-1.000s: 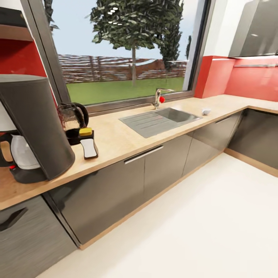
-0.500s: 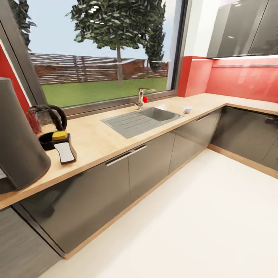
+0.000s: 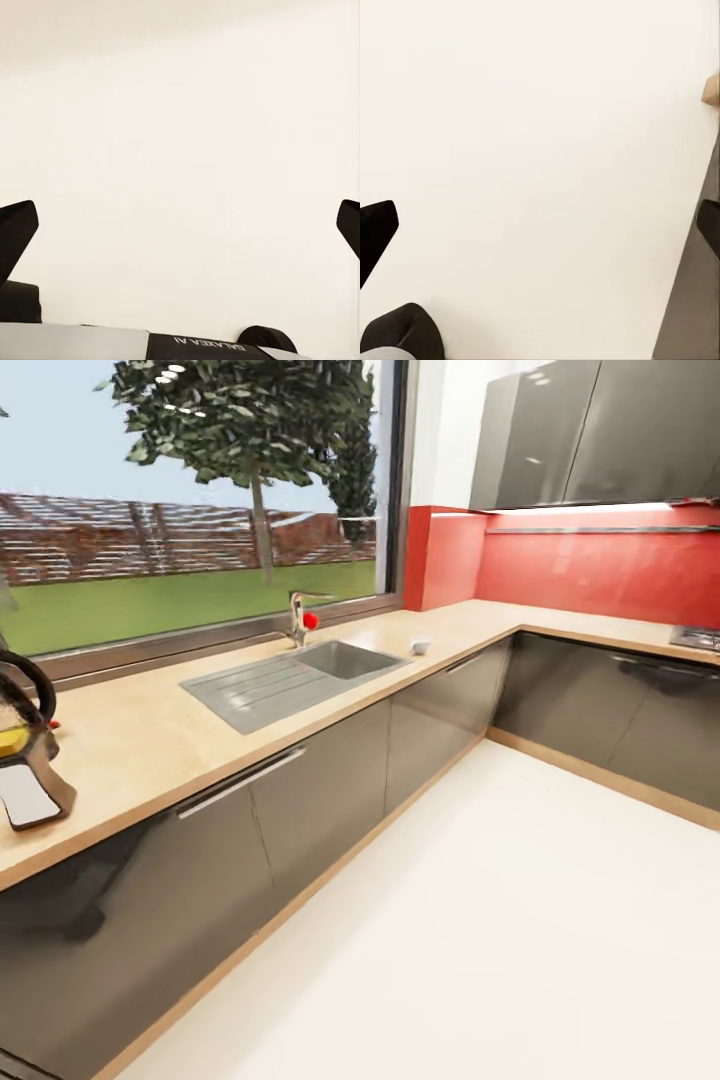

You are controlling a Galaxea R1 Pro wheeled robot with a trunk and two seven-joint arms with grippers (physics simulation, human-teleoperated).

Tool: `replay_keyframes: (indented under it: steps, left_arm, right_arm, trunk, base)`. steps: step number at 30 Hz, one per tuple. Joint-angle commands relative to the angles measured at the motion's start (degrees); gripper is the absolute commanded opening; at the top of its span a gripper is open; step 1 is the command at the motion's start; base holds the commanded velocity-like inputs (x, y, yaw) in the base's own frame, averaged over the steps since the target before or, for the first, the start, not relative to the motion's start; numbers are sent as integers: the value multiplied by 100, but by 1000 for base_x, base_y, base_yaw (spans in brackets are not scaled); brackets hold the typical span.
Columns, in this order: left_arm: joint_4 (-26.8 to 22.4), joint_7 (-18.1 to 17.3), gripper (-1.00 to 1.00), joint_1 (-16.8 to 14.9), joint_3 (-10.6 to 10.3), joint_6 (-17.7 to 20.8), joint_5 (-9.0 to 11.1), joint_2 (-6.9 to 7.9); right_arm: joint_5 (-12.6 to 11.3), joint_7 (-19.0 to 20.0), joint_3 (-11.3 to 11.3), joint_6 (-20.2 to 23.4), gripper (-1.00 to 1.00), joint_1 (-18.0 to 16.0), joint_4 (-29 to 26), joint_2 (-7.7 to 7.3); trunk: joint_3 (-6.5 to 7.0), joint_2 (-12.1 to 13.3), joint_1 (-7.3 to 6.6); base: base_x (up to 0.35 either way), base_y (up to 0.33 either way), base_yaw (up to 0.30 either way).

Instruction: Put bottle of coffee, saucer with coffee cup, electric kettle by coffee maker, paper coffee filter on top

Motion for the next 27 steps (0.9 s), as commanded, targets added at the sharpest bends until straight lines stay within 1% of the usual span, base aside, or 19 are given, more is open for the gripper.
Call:
replay_keyframes:
  steps: [1, 4, 7, 17, 27]
  left_arm:
    - [6, -23, 100, -2, 8, -18, 6, 1]
    - [6, -21, 100, -2, 9, -18, 6, 1]
    - [6, -20, 100, -2, 9, -20, 6, 1]
    - [6, -15, 100, -2, 14, -23, 6, 1]
    - [6, -14, 100, -2, 18, -23, 6, 1]
  right_arm:
    - [-61, 22, 41, -27, 100, -8, 12, -4]
    - [-61, 20, 41, -27, 100, -8, 12, -4]
    - [-61, 17, 41, -27, 100, -8, 12, -4]
    - [-54, 15, 49, -27, 100, -8, 12, -4]
    - [-53, 15, 42, -27, 100, -8, 12, -4]
  trunk:
    - [-5, -2, 2]
    - [-5, -2, 2]
    - [-5, -2, 2]
    - [-5, -2, 2]
    - [-5, -2, 2]
  base:
    - [231, -255, -281]
    - [240, -249, -236]
    - [252, -236, -80]
    - [262, -222, -12]
    - [295, -178, 0]
